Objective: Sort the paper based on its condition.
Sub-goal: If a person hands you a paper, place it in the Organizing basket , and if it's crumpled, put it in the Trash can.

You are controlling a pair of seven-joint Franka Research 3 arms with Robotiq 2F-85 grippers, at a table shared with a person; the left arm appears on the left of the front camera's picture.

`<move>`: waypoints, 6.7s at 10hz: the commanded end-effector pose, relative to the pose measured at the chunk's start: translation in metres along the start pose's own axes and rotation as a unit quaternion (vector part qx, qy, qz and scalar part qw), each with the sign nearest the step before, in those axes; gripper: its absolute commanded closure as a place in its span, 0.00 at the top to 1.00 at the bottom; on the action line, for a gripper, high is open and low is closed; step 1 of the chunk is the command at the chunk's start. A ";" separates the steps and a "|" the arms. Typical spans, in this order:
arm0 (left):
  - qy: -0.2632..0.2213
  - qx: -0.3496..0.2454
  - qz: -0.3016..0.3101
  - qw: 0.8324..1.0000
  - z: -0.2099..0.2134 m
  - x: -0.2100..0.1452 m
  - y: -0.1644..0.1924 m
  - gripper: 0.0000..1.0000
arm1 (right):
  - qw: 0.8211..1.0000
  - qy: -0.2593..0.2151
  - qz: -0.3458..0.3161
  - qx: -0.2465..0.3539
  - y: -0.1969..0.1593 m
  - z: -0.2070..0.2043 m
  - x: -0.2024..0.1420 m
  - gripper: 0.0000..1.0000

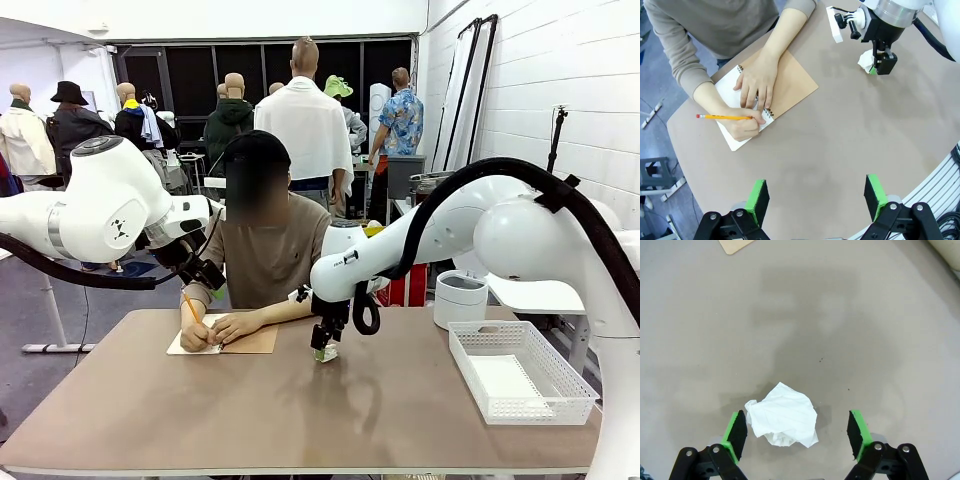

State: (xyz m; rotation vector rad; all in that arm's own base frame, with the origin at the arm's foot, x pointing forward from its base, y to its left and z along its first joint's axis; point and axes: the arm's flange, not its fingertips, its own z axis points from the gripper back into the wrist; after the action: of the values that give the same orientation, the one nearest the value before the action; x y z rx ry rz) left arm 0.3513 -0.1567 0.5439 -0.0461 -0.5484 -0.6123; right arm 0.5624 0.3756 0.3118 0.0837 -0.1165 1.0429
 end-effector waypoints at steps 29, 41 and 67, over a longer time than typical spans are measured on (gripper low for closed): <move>0.001 0.003 -0.002 1.000 0.000 -0.001 0.002 1.00 | 0.867 -0.067 -0.474 -0.137 -0.190 0.201 -0.144 0.54; 0.001 0.003 -0.002 1.000 0.000 -0.001 0.002 1.00 | 0.717 -0.092 -0.660 -0.205 -0.260 0.176 -0.186 0.54; 0.001 0.003 -0.002 1.000 0.000 -0.001 0.002 1.00 | 0.719 -0.062 -0.667 -0.185 -0.256 0.180 -0.190 1.00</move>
State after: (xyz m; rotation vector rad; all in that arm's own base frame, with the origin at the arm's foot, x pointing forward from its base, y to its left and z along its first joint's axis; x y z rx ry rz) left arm 0.3514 -0.1566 0.5441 -0.0460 -0.5487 -0.6120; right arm 0.6798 0.0612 0.4617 -0.1353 -0.3116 -0.4556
